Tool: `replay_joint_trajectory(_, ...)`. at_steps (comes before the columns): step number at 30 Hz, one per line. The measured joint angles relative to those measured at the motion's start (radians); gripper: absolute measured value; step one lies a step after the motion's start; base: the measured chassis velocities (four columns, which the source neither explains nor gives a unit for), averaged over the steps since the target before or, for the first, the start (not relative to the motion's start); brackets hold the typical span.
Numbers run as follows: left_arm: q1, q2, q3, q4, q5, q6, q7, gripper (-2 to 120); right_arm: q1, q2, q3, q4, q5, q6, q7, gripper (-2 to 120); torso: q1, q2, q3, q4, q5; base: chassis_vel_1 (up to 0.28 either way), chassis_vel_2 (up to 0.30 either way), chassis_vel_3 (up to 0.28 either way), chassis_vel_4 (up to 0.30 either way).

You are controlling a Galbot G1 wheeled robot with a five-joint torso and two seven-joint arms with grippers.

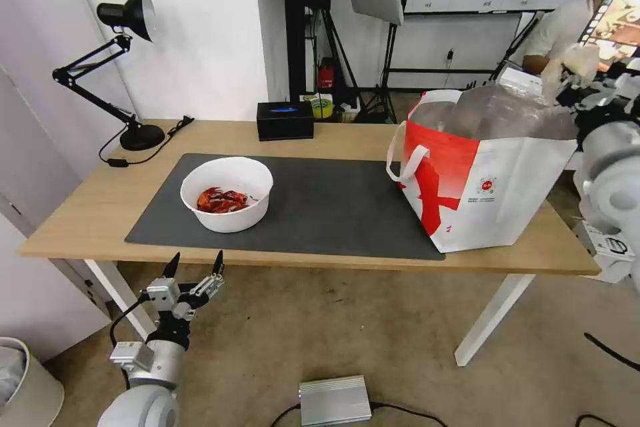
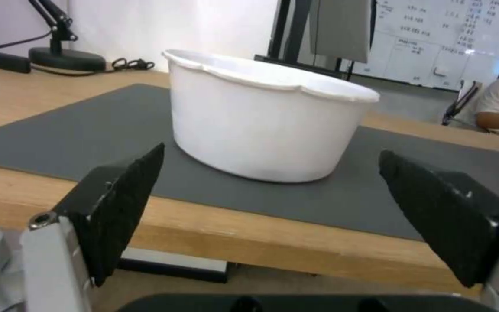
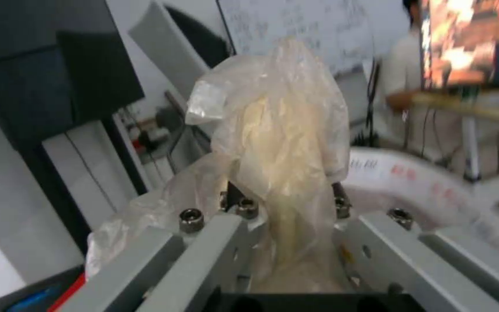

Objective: Pick up the trash from the table and place it into the takeout bag.

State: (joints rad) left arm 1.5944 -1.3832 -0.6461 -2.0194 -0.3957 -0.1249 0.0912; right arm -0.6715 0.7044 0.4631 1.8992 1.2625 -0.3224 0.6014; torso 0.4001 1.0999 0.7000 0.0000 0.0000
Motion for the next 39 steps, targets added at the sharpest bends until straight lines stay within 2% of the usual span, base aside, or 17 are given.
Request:
replay_joint_trajectory(3, 0.0, -0.001, 0.0, 0.002, 0.0, -0.001, 0.0, 100, 0.032, 0.003, -0.026, -0.02, 0.04, -0.02, 0.018, 6, 0.0, 0.0, 0.0, 0.0, 0.0, 0.0, 0.0, 0.0, 0.0)
replay_joint_trajectory(9, -0.004, -0.001, 0.0, 0.006, -0.001, -0.001, 0.0, 100, 0.092, 0.029, -0.064, -0.051, 0.195, -0.062, 0.126, 6, 0.0, 0.0, 0.0, 0.0, -0.0001, 0.0, 0.0, 0.0, 0.0)
replay_joint_trajectory(17, -0.006, -0.001, -0.001, 0.013, -0.002, -0.002, 0.001, 100, 0.094, 0.053, -0.066, -0.068, 0.264, -0.06, 0.193, 7, 0.0, 0.0, 0.0, 0.0, 0.0, 0.0, 0.0, 0.0, 0.0)
replay_joint_trajectory(21, -0.011, -0.004, -0.001, 0.014, -0.003, -0.002, 0.001, 100, 0.092, 0.06, -0.059, -0.069, 0.278, -0.051, 0.2, 25, 0.0, 0.0, 0.0, -0.0001, 0.0, 0.0, 0.0, 0.0, 0.0)
replay_joint_trajectory(23, -0.011, -0.005, 0.0, 0.014, -0.003, -0.002, 0.001, 100, 0.092, 0.061, -0.058, -0.067, 0.279, -0.048, 0.201, 28, 0.0, 0.0, 0.0, -0.0001, 0.0, 0.0, 0.0, 0.0, 0.0)
replay_joint_trajectory(25, -0.011, -0.007, 0.001, 0.014, -0.002, -0.002, 0.001, 100, 0.091, 0.063, -0.057, -0.064, 0.279, -0.045, 0.201, 40, 0.0, 0.0, 0.0, 0.0, -0.0001, 0.0, 0.0, 0.0, 0.0)
replay_joint_trajectory(27, -0.011, -0.007, 0.001, 0.014, -0.002, -0.002, 0.001, 100, 0.091, 0.063, -0.057, -0.064, 0.279, -0.045, 0.201, 40, 0.0, 0.0, 0.0, 0.0, -0.0001, 0.0, 0.0, 0.0, 0.0)
replay_joint_trajectory(28, -0.008, -0.009, 0.001, 0.014, -0.001, -0.002, 0.001, 100, 0.088, 0.064, -0.055, -0.061, 0.279, -0.042, 0.199, 50, 0.0, 0.0, 0.0, 0.0, 0.0, 0.0, 0.0, 0.0, 0.0)
replay_joint_trajectory(29, -0.008, -0.009, 0.001, 0.014, -0.001, -0.002, 0.001, 100, 0.088, 0.064, -0.055, -0.061, 0.279, -0.042, 0.199, 50, 0.0, 0.0, 0.0, 0.0, 0.0, 0.0, 0.0, 0.0, 0.0)
replay_joint_trajectory(32, -0.004, -0.012, -0.001, 0.014, 0.0, -0.003, 0.001, 100, 0.085, 0.067, -0.053, -0.061, 0.278, -0.035, 0.195, 65, 0.0, 0.0, 0.0, -0.0001, 0.0, 0.0, 0.0, 0.0, 0.0)
replay_joint_trajectory(33, -0.004, -0.012, -0.001, 0.014, 0.0, -0.003, 0.001, 100, 0.085, 0.067, -0.053, -0.061, 0.278, -0.035, 0.195, 65, 0.0, 0.0, 0.0, -0.0001, 0.0, 0.0, 0.0, 0.0, 0.0)
replay_joint_trajectory(35, -0.004, -0.013, -0.001, 0.014, 0.0, -0.004, 0.001, 100, 0.084, 0.069, -0.053, -0.061, 0.276, -0.029, 0.192, 75, 0.0, 0.0, 0.0, 0.0, -0.0001, 0.0, 0.0, 0.0, 0.0)
replay_joint_trajectory(36, -0.004, -0.013, -0.001, 0.014, 0.0, -0.004, 0.001, 100, 0.084, 0.069, -0.053, -0.061, 0.276, -0.029, 0.192, 75, 0.0, 0.0, 0.0, 0.0, -0.0001, 0.0, 0.0, 0.0, 0.0)
replay_joint_trajectory(38, -0.004, -0.013, -0.002, 0.014, 0.0, -0.004, 0.001, 100, 0.08, 0.072, -0.052, -0.061, 0.272, -0.023, 0.185, 86, 0.0, 0.0, 0.0, -0.0001, 0.0, 0.0, 0.0, 0.0, 0.0)
replay_joint_trajectory(39, -0.004, -0.013, -0.002, 0.014, 0.0, -0.004, 0.001, 100, 0.08, 0.072, -0.052, -0.061, 0.272, -0.023, 0.185, 86, 0.0, 0.0, 0.0, -0.0001, 0.0, 0.0, 0.0, 0.0, 0.0)
